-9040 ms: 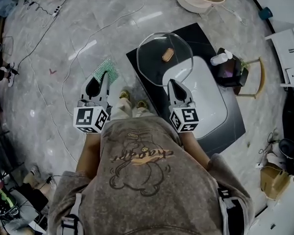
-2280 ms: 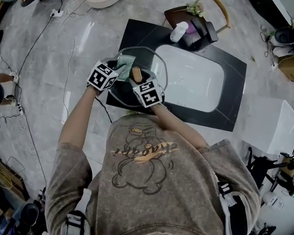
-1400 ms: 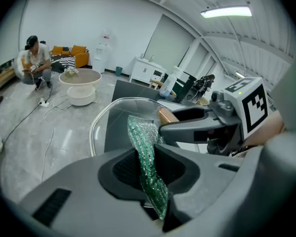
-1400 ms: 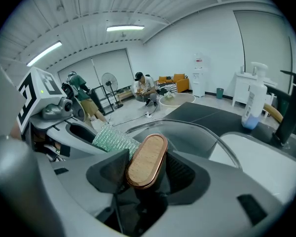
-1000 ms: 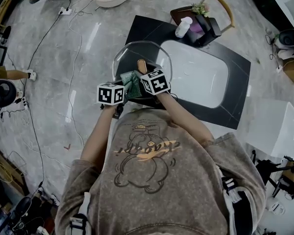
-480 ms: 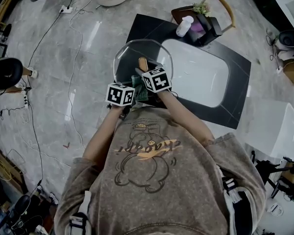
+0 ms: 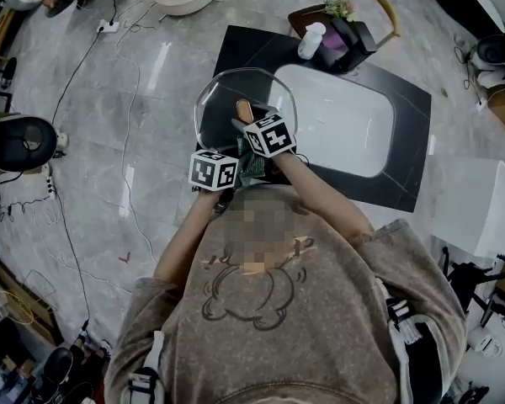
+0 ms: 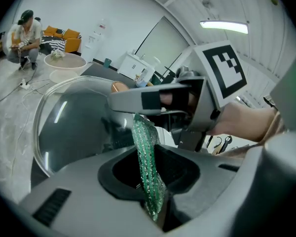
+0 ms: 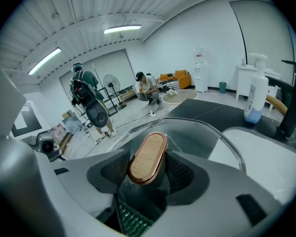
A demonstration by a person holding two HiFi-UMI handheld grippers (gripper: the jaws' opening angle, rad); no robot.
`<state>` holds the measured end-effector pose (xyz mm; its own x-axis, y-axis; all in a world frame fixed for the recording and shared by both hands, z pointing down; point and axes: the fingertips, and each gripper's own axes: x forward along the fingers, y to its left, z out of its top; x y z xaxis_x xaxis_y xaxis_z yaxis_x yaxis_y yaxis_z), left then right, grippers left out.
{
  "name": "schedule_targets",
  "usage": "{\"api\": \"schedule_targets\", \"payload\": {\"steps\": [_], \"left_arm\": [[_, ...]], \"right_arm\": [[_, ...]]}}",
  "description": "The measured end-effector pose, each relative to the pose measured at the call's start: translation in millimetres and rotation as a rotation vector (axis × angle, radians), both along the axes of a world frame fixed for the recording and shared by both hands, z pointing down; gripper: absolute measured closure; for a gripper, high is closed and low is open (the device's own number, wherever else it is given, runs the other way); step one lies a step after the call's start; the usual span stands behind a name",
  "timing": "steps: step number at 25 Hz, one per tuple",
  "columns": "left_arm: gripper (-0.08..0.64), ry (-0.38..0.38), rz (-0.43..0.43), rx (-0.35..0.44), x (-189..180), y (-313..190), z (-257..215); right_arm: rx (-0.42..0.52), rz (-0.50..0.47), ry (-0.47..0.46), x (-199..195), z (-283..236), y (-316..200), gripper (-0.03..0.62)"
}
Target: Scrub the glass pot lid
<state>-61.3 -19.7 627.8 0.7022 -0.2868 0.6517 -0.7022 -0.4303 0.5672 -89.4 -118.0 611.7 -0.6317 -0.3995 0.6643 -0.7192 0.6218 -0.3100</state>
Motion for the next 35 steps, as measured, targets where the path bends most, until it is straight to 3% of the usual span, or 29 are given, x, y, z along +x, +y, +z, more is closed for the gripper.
{"api": "schedule_targets", "payload": {"steps": [8,22,30,35], "left_arm": [[0.474,-0.004,0.045,-0.007,15,1,5],[0.472,-0.104,0.039,0.031,-35,2,9],[0.470,-0.122,-0.055,0.016,-69,-3,11],[0.469,-0.173,-0.117,0.026,-103,-15,11]], "right_arm": [[0.011,-0.003,0.006,-1,-1,-1,0.350],[0.019,-0.015,0.007,-3,-2,-1,0.348],[0.019,-0.016,0.006,-3,-1,-2,0.348],[0.021,-0.014,0.007,-2,-1,-2,0.350]]}}
